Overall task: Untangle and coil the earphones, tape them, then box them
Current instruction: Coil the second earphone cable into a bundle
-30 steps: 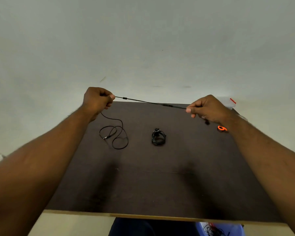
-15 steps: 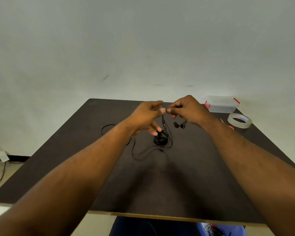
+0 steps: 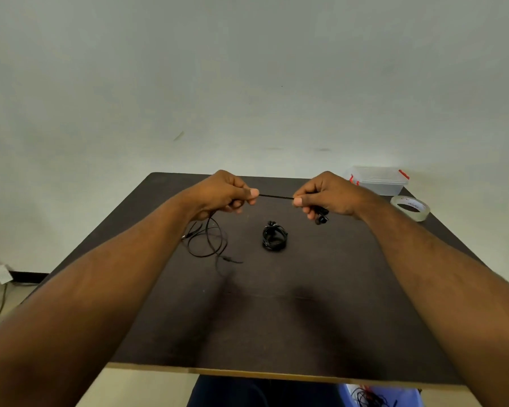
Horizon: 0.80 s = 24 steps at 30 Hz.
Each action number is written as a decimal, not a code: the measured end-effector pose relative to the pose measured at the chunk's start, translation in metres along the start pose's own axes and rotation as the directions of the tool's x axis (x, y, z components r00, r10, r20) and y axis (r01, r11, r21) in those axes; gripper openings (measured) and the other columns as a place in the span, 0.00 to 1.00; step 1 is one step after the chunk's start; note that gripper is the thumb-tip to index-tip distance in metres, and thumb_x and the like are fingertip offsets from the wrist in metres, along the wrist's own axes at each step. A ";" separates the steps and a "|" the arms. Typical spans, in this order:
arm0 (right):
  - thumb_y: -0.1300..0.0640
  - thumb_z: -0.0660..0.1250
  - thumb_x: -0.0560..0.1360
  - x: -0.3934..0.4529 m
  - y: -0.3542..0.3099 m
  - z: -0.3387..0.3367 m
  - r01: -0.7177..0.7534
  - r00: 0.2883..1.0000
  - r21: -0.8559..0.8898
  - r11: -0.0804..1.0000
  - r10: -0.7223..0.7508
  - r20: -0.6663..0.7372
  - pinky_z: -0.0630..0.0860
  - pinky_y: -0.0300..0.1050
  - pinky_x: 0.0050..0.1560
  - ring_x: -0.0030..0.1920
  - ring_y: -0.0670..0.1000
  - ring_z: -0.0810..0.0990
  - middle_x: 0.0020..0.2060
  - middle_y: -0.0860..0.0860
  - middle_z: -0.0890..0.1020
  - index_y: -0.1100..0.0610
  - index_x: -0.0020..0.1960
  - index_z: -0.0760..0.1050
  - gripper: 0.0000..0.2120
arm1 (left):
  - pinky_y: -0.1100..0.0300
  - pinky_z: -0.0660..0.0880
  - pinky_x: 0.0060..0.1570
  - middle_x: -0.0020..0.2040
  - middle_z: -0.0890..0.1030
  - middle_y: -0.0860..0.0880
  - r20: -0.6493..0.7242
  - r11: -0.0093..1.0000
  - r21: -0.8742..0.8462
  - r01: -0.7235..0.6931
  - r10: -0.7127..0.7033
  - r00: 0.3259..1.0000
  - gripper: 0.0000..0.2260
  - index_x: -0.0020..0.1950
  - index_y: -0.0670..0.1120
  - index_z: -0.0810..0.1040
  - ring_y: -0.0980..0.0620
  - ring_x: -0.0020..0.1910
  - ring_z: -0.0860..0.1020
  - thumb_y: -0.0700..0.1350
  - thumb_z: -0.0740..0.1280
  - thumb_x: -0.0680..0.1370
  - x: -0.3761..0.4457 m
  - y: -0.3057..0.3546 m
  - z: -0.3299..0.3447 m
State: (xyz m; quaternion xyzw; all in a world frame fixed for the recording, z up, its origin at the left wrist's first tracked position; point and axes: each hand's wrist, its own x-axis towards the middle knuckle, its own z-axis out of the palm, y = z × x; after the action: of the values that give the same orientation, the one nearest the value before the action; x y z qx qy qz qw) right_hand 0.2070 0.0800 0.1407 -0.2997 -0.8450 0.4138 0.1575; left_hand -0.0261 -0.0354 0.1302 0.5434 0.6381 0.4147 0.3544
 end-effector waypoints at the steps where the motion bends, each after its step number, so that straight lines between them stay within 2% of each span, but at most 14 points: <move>1: 0.60 0.70 0.75 0.000 0.003 -0.003 0.012 1.000 -0.024 1.000 -0.012 0.015 0.78 0.45 0.43 0.36 0.51 0.82 0.36 0.56 0.83 0.61 0.48 0.83 0.05 | 0.56 0.77 0.44 0.30 0.73 0.46 0.013 1.000 0.004 0.015 -0.015 1.000 0.11 0.34 0.46 0.83 0.52 0.31 0.74 0.46 0.72 0.76 0.000 -0.001 -0.004; 2: 0.59 0.71 0.75 0.001 0.003 -0.004 0.031 0.999 -0.065 0.997 -0.029 0.029 0.78 0.43 0.47 0.40 0.50 0.83 0.37 0.53 0.85 0.59 0.47 0.83 0.05 | 0.55 0.78 0.43 0.28 0.71 0.47 0.019 1.000 0.004 0.026 -0.026 0.999 0.10 0.36 0.44 0.83 0.52 0.30 0.73 0.46 0.72 0.76 0.000 -0.002 -0.008; 4: 0.57 0.71 0.75 0.001 0.004 -0.006 0.061 0.998 -0.160 0.985 -0.057 0.029 0.74 0.36 0.56 0.46 0.41 0.83 0.39 0.48 0.86 0.59 0.45 0.84 0.06 | 0.52 0.81 0.45 0.26 0.67 0.49 0.020 0.999 -0.017 0.038 -0.038 0.999 0.10 0.40 0.40 0.82 0.53 0.27 0.70 0.46 0.72 0.76 0.001 -0.003 -0.012; 6: 0.58 0.71 0.75 0.000 0.007 -0.010 0.068 0.997 -0.209 0.975 -0.073 -0.015 0.73 0.29 0.56 0.45 0.37 0.82 0.43 0.50 0.86 0.61 0.46 0.84 0.06 | 0.51 0.82 0.41 0.26 0.65 0.49 0.008 0.999 -0.028 0.028 -0.028 1.000 0.10 0.43 0.38 0.82 0.54 0.24 0.67 0.46 0.71 0.76 0.000 -0.006 -0.018; 8: 0.59 0.72 0.74 0.000 0.014 -0.017 0.071 0.994 -0.210 0.975 -0.086 -0.066 0.79 0.38 0.53 0.45 0.45 0.84 0.46 0.53 0.86 0.59 0.49 0.84 0.06 | 0.56 0.79 0.32 0.26 0.63 0.50 -0.009 1.000 0.029 0.000 0.000 1.000 0.11 0.44 0.39 0.82 0.55 0.23 0.63 0.48 0.71 0.76 -0.002 -0.008 -0.026; 10: 0.57 0.72 0.74 0.001 0.023 -0.019 0.088 0.988 -0.257 0.962 -0.117 -0.098 0.80 0.44 0.53 0.46 0.47 0.84 0.45 0.49 0.86 0.56 0.49 0.85 0.06 | 0.61 0.68 0.25 0.26 0.63 0.50 0.007 0.994 0.105 -0.029 0.028 1.000 0.13 0.44 0.38 0.83 0.54 0.24 0.61 0.50 0.71 0.76 -0.003 -0.010 -0.029; 12: 0.56 0.72 0.74 0.005 0.030 -0.018 0.103 0.980 -0.341 0.934 -0.154 -0.125 0.79 0.44 0.52 0.47 0.45 0.83 0.42 0.45 0.86 0.57 0.47 0.85 0.06 | 0.62 0.60 0.25 0.27 0.65 0.50 0.015 0.989 0.139 -0.049 0.047 0.999 0.13 0.43 0.39 0.83 0.53 0.25 0.59 0.50 0.72 0.75 -0.002 -0.008 -0.025; 13: 0.56 0.72 0.74 0.006 0.034 -0.018 0.099 0.978 -0.354 0.930 -0.156 -0.137 0.78 0.43 0.50 0.45 0.45 0.83 0.41 0.46 0.86 0.58 0.47 0.85 0.06 | 0.62 0.58 0.25 0.27 0.66 0.49 0.009 0.987 0.147 -0.058 0.058 0.998 0.12 0.41 0.41 0.83 0.53 0.25 0.58 0.50 0.72 0.75 -0.001 -0.007 -0.024; 16: 0.57 0.69 0.76 0.003 0.049 -0.024 0.097 0.967 -0.424 0.901 -0.187 -0.175 0.76 0.39 0.45 0.41 0.51 0.83 0.39 0.57 0.85 0.63 0.45 0.82 0.09 | 0.61 0.58 0.26 0.26 0.68 0.49 -0.040 0.983 0.170 -0.071 0.079 0.996 0.10 0.39 0.44 0.84 0.53 0.24 0.58 0.50 0.73 0.75 0.000 -0.008 -0.026; 18: 0.58 0.69 0.76 -0.004 0.061 -0.030 0.085 0.962 -0.389 0.917 -0.177 -0.207 0.73 0.32 0.40 0.38 0.48 0.82 0.36 0.56 0.85 0.62 0.42 0.83 0.08 | 0.61 0.60 0.26 0.26 0.67 0.49 -0.046 0.984 0.166 -0.069 0.078 0.996 0.12 0.42 0.41 0.84 0.53 0.24 0.59 0.50 0.73 0.74 0.001 -0.011 -0.032; 20: 0.58 0.68 0.77 -0.009 0.068 -0.034 0.094 0.962 -0.437 0.895 -0.194 -0.192 0.70 0.28 0.38 0.35 0.47 0.81 0.33 0.52 0.84 0.59 0.38 0.81 0.10 | 0.62 0.61 0.26 0.27 0.68 0.49 -0.016 0.982 0.172 -0.074 0.078 0.997 0.12 0.43 0.41 0.84 0.53 0.25 0.60 0.50 0.73 0.74 0.001 -0.013 -0.032; 22: 0.59 0.67 0.77 -0.009 0.072 -0.034 0.122 0.960 -0.506 0.854 -0.230 -0.157 0.70 0.31 0.39 0.35 0.45 0.80 0.32 0.50 0.82 0.58 0.36 0.79 0.11 | 0.62 0.62 0.25 0.26 0.69 0.51 -0.006 0.979 0.186 -0.088 0.090 0.996 0.11 0.43 0.41 0.85 0.53 0.25 0.61 0.49 0.73 0.75 0.002 -0.016 -0.029; 24: 0.58 0.67 0.77 -0.009 0.078 -0.034 0.136 0.954 -0.572 0.809 -0.262 -0.144 0.72 0.39 0.39 0.34 0.46 0.79 0.31 0.49 0.80 0.58 0.36 0.78 0.12 | 0.62 0.64 0.25 0.27 0.71 0.49 0.002 0.973 0.213 -0.088 0.089 0.996 0.10 0.43 0.41 0.85 0.53 0.26 0.65 0.48 0.73 0.75 0.005 -0.018 -0.028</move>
State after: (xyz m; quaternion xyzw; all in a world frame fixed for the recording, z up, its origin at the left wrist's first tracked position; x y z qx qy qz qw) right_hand 0.2606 0.1319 0.0996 -0.2847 -0.9331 0.0965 0.1972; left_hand -0.0594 -0.0355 0.1250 0.6045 0.6554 0.3614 0.2729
